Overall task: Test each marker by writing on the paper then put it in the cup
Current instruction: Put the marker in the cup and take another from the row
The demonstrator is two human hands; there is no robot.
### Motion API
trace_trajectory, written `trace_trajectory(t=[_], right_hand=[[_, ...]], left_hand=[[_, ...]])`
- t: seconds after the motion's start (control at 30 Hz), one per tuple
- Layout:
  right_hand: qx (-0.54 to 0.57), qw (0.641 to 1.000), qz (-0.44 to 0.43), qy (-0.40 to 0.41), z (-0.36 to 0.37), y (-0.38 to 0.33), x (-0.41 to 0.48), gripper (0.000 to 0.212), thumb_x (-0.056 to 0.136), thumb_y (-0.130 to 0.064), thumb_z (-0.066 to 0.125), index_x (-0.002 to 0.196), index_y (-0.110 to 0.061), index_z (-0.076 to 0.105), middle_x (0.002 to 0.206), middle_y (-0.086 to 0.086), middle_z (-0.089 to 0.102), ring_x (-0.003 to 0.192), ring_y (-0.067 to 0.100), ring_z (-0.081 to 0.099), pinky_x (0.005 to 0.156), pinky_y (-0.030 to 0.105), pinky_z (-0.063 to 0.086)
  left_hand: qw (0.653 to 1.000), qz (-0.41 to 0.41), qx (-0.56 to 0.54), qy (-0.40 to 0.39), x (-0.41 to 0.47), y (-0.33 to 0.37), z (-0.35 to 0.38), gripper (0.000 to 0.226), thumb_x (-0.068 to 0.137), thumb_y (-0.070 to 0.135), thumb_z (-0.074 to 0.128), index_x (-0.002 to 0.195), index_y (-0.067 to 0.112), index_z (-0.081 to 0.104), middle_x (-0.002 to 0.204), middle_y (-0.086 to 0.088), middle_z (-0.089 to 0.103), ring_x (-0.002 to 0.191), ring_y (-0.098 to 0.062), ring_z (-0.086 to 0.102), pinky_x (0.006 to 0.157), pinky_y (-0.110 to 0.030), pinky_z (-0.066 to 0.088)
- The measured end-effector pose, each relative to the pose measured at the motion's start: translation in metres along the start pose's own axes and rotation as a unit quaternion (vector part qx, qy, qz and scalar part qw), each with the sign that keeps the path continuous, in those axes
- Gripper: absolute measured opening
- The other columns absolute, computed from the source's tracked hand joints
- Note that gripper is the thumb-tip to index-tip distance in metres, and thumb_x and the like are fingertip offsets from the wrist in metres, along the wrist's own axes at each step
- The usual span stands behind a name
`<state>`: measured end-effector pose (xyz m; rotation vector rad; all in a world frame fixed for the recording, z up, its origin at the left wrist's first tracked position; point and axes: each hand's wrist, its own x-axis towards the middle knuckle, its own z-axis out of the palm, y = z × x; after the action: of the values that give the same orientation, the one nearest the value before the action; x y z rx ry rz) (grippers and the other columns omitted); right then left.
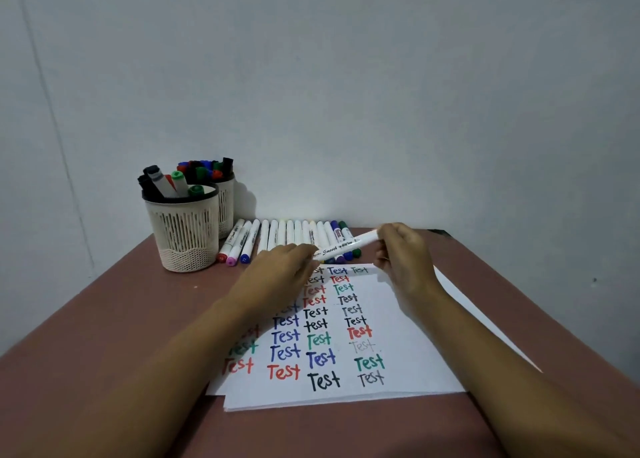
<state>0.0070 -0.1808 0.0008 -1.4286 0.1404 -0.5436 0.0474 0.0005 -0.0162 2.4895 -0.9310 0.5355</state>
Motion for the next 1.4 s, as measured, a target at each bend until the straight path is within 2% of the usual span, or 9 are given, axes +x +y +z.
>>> trace_trajectory(t=[0.13, 0.27, 0.37, 0.53, 0.73, 0.9, 1.1, 1.23, 1.4], right_hand=[[0.137, 0.987, 0.054, -0.057, 0.005, 0.002, 0.0, 0.018, 0.093, -0.018, 0.059, 0.076, -0.011, 0.057, 0.058, 0.0, 0.047, 0.052, 0.009, 0.042, 0.051, 0.022, 0.038], [0.06, 0.983, 0.079, -0.154, 0.016, 0.011, -0.006, 0.016, 0.092, -0.021, 0.06, 0.082, -0.009, 0.058, 0.06, 0.001, 0.05, 0.052, 0.007, 0.045, 0.049, 0.019, 0.04], [0.053, 0.983, 0.071, -0.158, 0.018, 0.013, -0.006, 0.016, 0.093, -0.02, 0.059, 0.083, -0.007, 0.06, 0.061, 0.001, 0.052, 0.051, 0.006, 0.047, 0.048, 0.017, 0.041], [0.054, 0.981, 0.076, -0.171, 0.015, 0.013, -0.004, 0.016, 0.092, -0.019, 0.059, 0.083, -0.006, 0.059, 0.061, 0.001, 0.051, 0.052, 0.005, 0.046, 0.048, 0.015, 0.042], [0.068, 0.979, 0.058, -0.181, 0.014, 0.01, -0.003, 0.017, 0.092, -0.019, 0.059, 0.082, -0.005, 0.058, 0.06, 0.001, 0.051, 0.053, 0.007, 0.047, 0.05, 0.016, 0.041], [0.083, 0.987, 0.058, -0.122, 0.013, 0.006, -0.003, 0.016, 0.094, -0.021, 0.058, 0.081, -0.01, 0.057, 0.059, 0.001, 0.05, 0.051, 0.009, 0.046, 0.047, 0.019, 0.04], [0.236, 0.966, 0.104, -0.018, -0.003, 0.001, 0.013, 0.011, 0.098, -0.016, 0.049, 0.088, -0.012, 0.044, 0.088, 0.019, 0.058, 0.064, 0.028, 0.067, 0.061, 0.035, 0.06], [0.185, 0.979, 0.083, -0.016, -0.011, 0.008, 0.02, 0.022, 0.092, -0.001, 0.055, 0.079, -0.016, 0.045, 0.078, 0.011, 0.058, 0.065, 0.022, 0.062, 0.06, 0.028, 0.057], [-0.013, 0.999, 0.041, -0.003, -0.014, 0.019, 0.022, 0.021, 0.085, 0.004, 0.056, 0.07, -0.01, 0.055, 0.06, 0.003, 0.054, 0.054, 0.012, 0.048, 0.053, 0.024, 0.042]], left_hand=[[0.999, -0.005, -0.052, 0.015, -0.001, 0.006, -0.003, 0.033, 0.097, 0.034, 0.042, 0.125, 0.017, 0.047, 0.109, -0.001, 0.059, 0.094, -0.015, 0.056, 0.081, -0.032, 0.047], [0.995, 0.011, -0.095, 0.011, -0.003, 0.015, -0.005, 0.03, 0.097, 0.029, 0.045, 0.122, 0.014, 0.047, 0.089, 0.001, 0.061, 0.075, -0.009, 0.053, 0.065, -0.022, 0.04], [0.994, -0.013, -0.107, 0.005, -0.002, 0.016, -0.003, 0.03, 0.096, 0.03, 0.046, 0.118, 0.01, 0.049, 0.072, 0.009, 0.052, 0.067, -0.007, 0.047, 0.056, -0.021, 0.031], [0.995, -0.02, -0.097, -0.007, -0.003, 0.015, 0.0, 0.021, 0.097, 0.034, 0.044, 0.089, 0.014, 0.045, 0.062, 0.006, 0.044, 0.056, -0.006, 0.038, 0.048, -0.02, 0.025], [0.994, -0.049, -0.096, 0.026, -0.005, 0.014, -0.002, 0.035, 0.092, 0.044, 0.048, 0.118, 0.021, 0.053, 0.066, 0.014, 0.047, 0.062, -0.009, 0.048, 0.055, -0.023, 0.035], [0.982, -0.102, -0.16, -0.002, -0.002, 0.012, -0.001, 0.037, 0.087, 0.053, 0.05, 0.111, 0.024, 0.051, 0.078, 0.004, 0.06, 0.065, -0.007, 0.052, 0.058, -0.026, 0.038], [0.94, -0.199, -0.27, 0.06, 0.003, -0.002, -0.001, 0.028, 0.099, 0.017, 0.032, 0.109, 0.014, 0.058, 0.095, 0.002, 0.054, 0.084, -0.009, 0.049, 0.07, -0.025, 0.036], [0.94, -0.214, -0.263, 0.049, 0.003, -0.013, 0.003, 0.031, 0.097, 0.013, 0.035, 0.118, 0.016, 0.057, 0.093, 0.0, 0.057, 0.071, -0.011, 0.049, 0.065, -0.027, 0.039], [0.943, -0.209, -0.255, 0.043, 0.003, -0.019, 0.007, 0.035, 0.094, 0.02, 0.051, 0.129, 0.017, 0.049, 0.114, -0.006, 0.054, 0.102, -0.017, 0.055, 0.082, -0.025, 0.041]])
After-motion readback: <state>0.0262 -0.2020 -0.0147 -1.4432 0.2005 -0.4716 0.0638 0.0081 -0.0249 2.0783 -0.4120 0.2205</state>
